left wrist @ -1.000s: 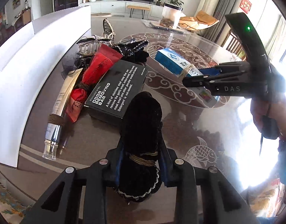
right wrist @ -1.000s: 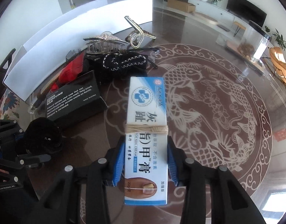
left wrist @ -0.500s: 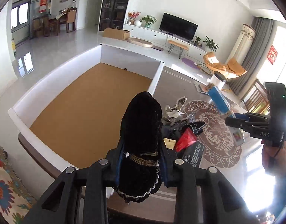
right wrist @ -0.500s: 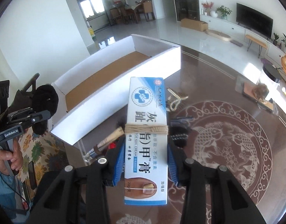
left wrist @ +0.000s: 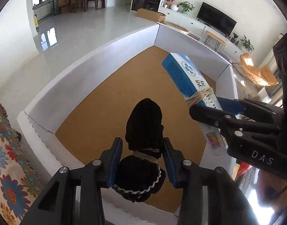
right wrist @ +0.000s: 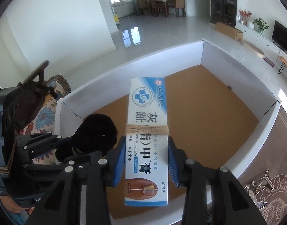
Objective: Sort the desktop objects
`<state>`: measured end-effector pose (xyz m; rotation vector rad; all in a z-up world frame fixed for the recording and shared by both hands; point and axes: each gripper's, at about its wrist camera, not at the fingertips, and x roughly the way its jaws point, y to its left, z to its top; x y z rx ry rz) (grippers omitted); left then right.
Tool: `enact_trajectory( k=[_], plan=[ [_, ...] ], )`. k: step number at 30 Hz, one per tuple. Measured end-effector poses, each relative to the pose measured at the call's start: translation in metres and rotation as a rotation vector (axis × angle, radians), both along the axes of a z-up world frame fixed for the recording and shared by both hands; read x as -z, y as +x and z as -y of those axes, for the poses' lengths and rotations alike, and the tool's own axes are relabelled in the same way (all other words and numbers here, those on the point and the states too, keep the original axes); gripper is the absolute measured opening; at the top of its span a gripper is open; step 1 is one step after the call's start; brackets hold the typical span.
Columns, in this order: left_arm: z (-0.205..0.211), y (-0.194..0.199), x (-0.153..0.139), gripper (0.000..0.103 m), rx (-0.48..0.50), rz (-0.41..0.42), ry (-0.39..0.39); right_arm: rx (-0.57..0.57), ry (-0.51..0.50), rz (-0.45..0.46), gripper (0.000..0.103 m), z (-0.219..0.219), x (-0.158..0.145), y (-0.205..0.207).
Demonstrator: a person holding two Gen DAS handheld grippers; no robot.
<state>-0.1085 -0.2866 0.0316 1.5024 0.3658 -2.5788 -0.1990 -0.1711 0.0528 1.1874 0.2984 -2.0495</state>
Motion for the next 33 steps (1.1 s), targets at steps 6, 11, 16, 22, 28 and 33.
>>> enact_trajectory(
  k=[6, 11, 16, 22, 28, 33],
  plan=[
    [0.007, 0.009, 0.0, 0.067, -0.013, -0.067, 0.043, 0.067, -0.012, 0.024, 0.1, -0.006, 0.028, -0.017],
    [-0.021, 0.036, -0.031, 0.067, 0.042, -0.19, 0.095, 0.166, -0.06, -0.177, 0.1, -0.075, -0.021, 0.022],
    [-0.099, 0.08, -0.066, 0.094, 0.162, -0.348, 0.208, 0.361, -0.135, -0.545, 0.103, -0.195, -0.073, 0.132],
    [-0.213, 0.116, -0.049, 0.099, 0.294, -0.398, 0.29, 0.568, -0.056, -0.364, 0.103, -0.326, -0.005, 0.193],
    [-0.278, 0.127, 0.0, 0.099, 0.36, -0.322, 0.171, 0.657, 0.108, -0.186, 0.103, -0.391, 0.07, 0.208],
    [-0.276, 0.122, 0.031, 0.099, 0.286, -0.293, 0.226, 0.628, 0.132, -0.132, 0.103, -0.389, 0.098, 0.203]
  ],
)
